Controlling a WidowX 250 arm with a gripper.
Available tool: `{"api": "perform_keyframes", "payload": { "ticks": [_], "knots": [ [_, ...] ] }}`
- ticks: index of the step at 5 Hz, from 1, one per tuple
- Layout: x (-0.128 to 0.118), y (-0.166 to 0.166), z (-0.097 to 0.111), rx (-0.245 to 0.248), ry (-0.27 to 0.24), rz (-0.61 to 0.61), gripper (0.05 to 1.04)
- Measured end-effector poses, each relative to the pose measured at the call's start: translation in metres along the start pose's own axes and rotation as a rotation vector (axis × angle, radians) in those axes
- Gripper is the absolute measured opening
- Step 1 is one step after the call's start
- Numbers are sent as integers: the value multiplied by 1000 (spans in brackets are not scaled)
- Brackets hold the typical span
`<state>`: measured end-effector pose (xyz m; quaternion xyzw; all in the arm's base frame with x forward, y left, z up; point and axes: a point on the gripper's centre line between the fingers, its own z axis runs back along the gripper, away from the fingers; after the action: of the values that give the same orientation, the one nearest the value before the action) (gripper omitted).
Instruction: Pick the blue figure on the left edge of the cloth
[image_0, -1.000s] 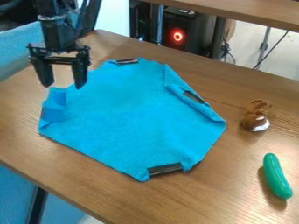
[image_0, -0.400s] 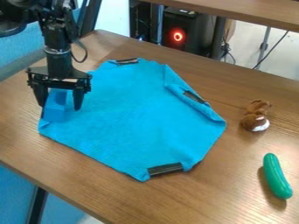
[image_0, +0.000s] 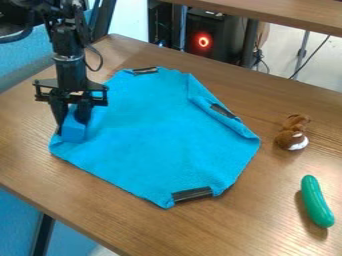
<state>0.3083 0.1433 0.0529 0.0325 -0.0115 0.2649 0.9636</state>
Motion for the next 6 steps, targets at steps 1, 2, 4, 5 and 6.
{"api": "perform_keyframes", "payload": {
  "ticks": [1, 2, 4, 5, 6],
  "knots": [
    [1, -13, 14, 0, -9, -14, 239],
    [4, -19, 40, -7, -78, -15, 235],
    [-20, -33, 75, -18, -151, -109, 235],
    [-49, -63, 76, -9, -106, -244, 235],
    [-85, -104, 74, 34, -127, -340, 235]
  ]
}}
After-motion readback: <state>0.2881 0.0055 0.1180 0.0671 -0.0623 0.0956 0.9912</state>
